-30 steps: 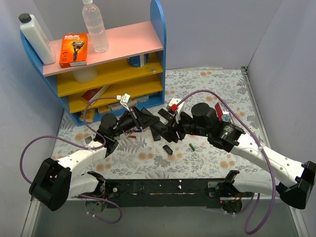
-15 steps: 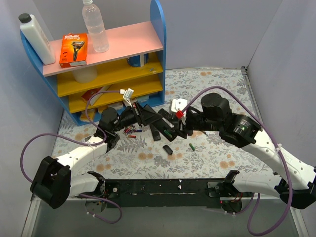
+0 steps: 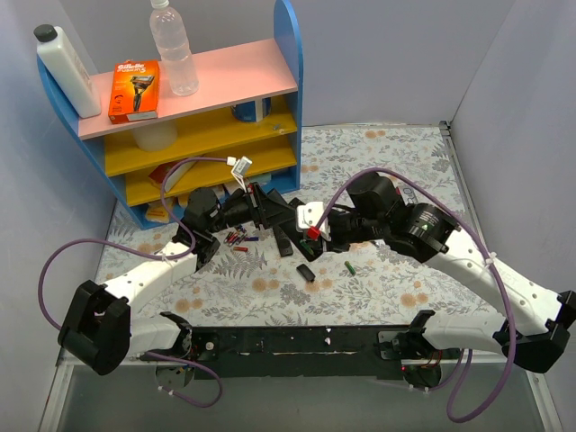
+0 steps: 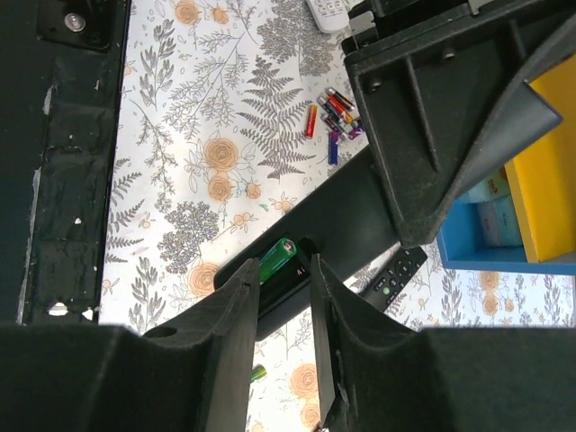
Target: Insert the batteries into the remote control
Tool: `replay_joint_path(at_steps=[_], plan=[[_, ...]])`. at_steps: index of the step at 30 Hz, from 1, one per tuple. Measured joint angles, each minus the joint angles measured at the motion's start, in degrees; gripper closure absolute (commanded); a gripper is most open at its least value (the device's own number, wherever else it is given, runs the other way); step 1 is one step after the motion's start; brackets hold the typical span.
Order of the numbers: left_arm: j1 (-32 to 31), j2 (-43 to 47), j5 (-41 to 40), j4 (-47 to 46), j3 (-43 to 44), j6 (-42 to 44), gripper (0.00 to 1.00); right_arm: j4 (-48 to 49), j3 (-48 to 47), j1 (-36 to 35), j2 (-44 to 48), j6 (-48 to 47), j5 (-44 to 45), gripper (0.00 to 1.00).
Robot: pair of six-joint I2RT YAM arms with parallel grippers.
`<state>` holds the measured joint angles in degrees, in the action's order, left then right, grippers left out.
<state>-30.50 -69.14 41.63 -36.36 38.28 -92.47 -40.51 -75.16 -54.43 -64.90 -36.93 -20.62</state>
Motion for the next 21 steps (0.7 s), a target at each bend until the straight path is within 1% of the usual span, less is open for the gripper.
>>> replay_joint_path(at_steps=[5, 15, 21], plan=[[0.0, 0.0, 1.1, 0.6, 0.4, 0.4, 1.00, -0.1, -0.1, 0.0, -1.9, -2.1, -0.9, 0.66], [0.0, 0.0, 2.1, 1.7, 0.9, 1.2, 1.00, -2.0, -1.7, 0.0, -4.4, -3.7, -2.3, 0.75], [0.0, 0.0, 2.4, 1.7, 0.9, 1.2, 1.00, -3.1, -2.0, 0.0, -5.0, -3.8, -2.8, 0.77]])
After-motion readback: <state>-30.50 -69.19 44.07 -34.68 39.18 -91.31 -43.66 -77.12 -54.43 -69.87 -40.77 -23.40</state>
